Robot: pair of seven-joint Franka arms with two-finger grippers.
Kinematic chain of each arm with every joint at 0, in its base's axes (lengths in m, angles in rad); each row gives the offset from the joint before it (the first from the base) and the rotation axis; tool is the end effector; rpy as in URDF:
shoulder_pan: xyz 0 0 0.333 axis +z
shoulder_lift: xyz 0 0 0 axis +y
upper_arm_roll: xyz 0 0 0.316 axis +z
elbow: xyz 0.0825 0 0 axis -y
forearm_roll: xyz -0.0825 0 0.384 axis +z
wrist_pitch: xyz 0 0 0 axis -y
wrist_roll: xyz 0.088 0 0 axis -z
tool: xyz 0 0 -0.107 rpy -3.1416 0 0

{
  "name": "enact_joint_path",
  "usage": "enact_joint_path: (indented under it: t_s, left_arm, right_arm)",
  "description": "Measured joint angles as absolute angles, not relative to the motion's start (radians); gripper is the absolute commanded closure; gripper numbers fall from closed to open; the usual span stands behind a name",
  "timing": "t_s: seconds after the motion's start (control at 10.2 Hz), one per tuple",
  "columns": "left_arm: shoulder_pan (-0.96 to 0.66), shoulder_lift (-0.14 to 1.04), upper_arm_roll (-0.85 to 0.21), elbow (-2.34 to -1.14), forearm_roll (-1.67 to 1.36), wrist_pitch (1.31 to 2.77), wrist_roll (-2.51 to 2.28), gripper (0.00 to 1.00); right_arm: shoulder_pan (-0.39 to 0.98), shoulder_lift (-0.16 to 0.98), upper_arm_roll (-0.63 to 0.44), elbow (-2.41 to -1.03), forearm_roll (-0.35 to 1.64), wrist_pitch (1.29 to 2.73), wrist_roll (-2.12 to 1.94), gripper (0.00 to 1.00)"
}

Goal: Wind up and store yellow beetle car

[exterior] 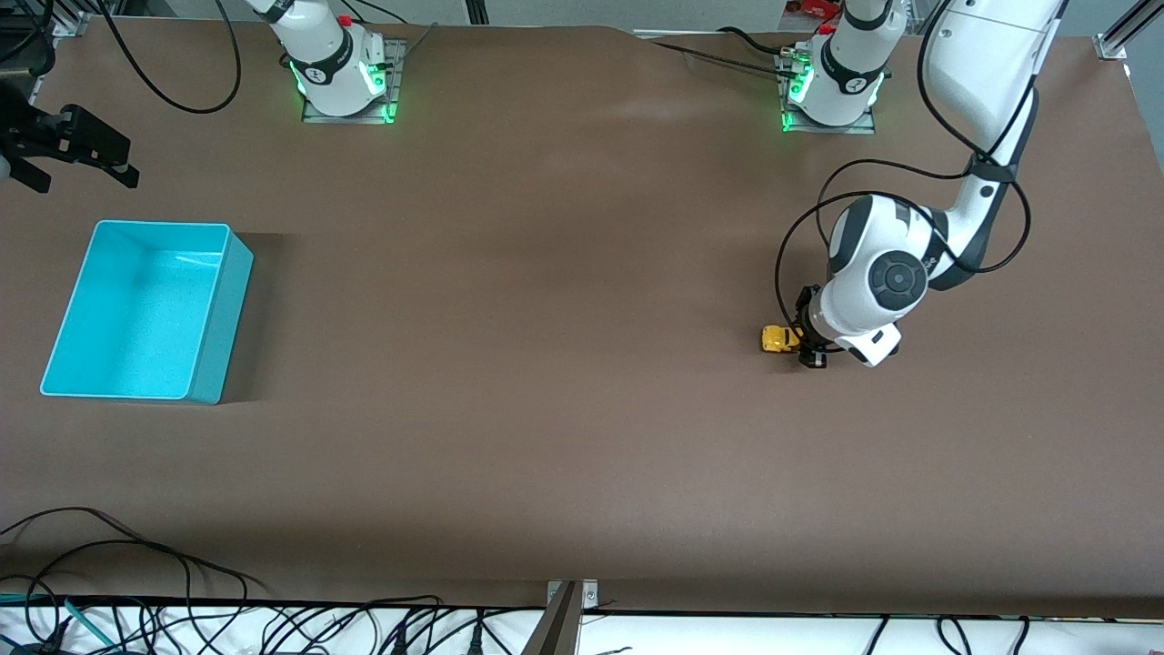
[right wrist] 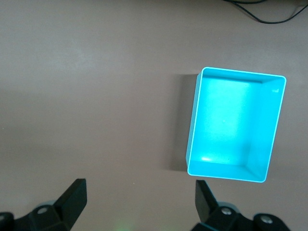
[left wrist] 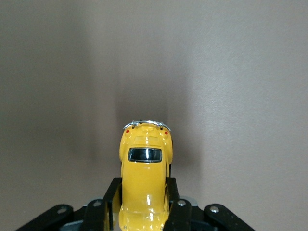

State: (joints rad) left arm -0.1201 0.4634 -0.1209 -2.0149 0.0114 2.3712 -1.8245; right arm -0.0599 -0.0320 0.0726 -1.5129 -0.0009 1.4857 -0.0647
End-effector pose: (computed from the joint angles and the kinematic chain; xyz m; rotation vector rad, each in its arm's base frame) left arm 0.5761 -0.1404 0.2131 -2.1580 -2.1883 0.1438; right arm 0.5359 0.0074 0.6615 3.1359 0.1212 0.0073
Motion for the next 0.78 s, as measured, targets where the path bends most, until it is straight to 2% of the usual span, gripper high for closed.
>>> enact_joint_path:
  t_s: [0.29,0.78]
  left_arm:
    - [-0.111,0.497,-0.111,-2.015,0.015,2.424,-1.815,1.00]
    - [-0.035,0.497,-0.108,-2.016,0.017,2.424,-1.665,1.00]
  right_arm:
    - [-0.060,-0.032,0.073,-1.513,-0.001,1.486,-0.065,0.00]
    - [-0.060,-0.031,0.073,-1.513,-0.001,1.485,-0.065,0.00]
